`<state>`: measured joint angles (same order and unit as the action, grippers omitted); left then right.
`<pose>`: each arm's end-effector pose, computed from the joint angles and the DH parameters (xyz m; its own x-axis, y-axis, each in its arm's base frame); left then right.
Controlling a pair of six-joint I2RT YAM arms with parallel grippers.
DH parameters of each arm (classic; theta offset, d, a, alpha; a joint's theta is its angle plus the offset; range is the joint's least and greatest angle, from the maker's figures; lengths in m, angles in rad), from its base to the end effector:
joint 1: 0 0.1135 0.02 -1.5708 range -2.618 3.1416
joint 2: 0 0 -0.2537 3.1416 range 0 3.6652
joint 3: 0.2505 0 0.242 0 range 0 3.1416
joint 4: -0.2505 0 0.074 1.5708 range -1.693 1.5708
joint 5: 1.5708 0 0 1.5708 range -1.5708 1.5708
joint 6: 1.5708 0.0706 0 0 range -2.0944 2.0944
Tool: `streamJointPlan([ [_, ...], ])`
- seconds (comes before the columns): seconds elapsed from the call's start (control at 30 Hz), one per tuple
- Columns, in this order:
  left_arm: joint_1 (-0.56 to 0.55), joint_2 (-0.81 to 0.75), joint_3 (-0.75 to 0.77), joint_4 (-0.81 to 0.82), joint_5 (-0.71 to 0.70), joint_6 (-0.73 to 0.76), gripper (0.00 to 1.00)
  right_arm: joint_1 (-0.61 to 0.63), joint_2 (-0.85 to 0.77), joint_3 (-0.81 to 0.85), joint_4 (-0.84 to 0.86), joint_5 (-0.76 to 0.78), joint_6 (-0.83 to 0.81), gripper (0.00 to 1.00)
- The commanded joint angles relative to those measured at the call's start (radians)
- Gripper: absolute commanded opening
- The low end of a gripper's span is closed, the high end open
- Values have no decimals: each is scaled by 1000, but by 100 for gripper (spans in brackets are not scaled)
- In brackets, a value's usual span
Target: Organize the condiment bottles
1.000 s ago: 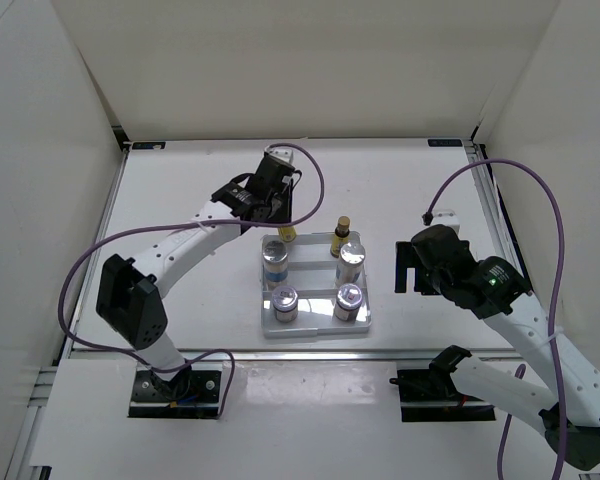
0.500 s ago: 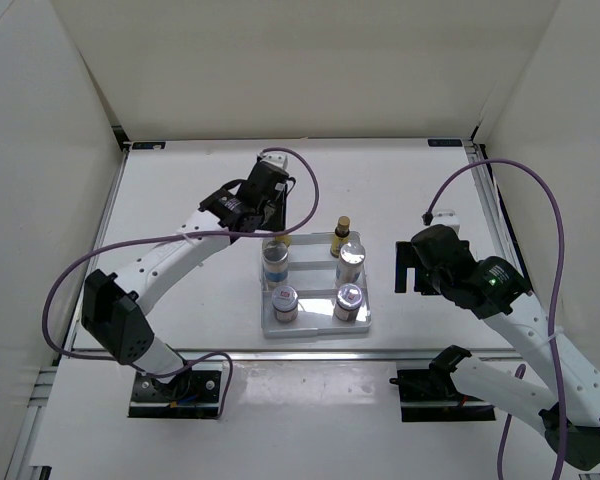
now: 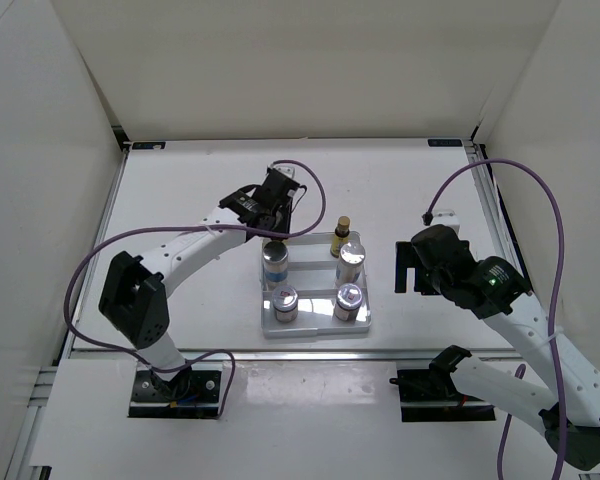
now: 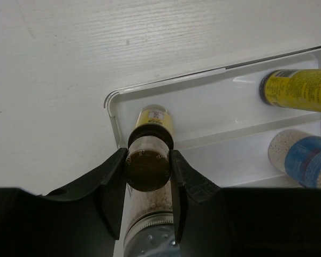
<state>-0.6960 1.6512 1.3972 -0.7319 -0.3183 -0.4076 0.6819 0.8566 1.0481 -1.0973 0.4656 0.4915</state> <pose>0.2906 -0.2140 0.2479 -0.7763 0.1579 -0.6103 0.1837 0.9828 0.0207 0.1420 0.0744 0.3008 -0.7029 -0.0274 -0.7108 -0.0185 0.9996 -0.0203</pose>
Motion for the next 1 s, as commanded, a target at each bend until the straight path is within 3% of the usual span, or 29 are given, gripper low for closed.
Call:
streamJointPlan([
  [0.0,-5,-8,26,22,-10,0,24,1,-5,-11,25,13,12,100],
  [0.1,-5,1,37,3,-10,0,72,1,4,-11,25,13,12,100],
  [0.13,-5,1,37,-6,-19,-10,81,1,4,-11,25,13,12,100],
  [0.17,-5,1,49,-6,-30,-10,100,1,4,-11,25,13,12,100],
  [0.3,-5,-19,94,-63,-30,-10,100,1,4,-11,25,22,21,100],
  [0.57,-5,-287,177,-149,-200,94,100,1,4,-11,25,31,21,100],
  [0.77,24,-548,-10,-140,-488,216,100,1,-5,18,16,-1,4,100],
  [0.9,61,-706,-244,-80,-695,225,100,1,-68,-3,45,-24,-22,100],
  [0.97,61,-804,-300,-51,-690,175,100,1,-89,-13,54,-24,-22,100],
])
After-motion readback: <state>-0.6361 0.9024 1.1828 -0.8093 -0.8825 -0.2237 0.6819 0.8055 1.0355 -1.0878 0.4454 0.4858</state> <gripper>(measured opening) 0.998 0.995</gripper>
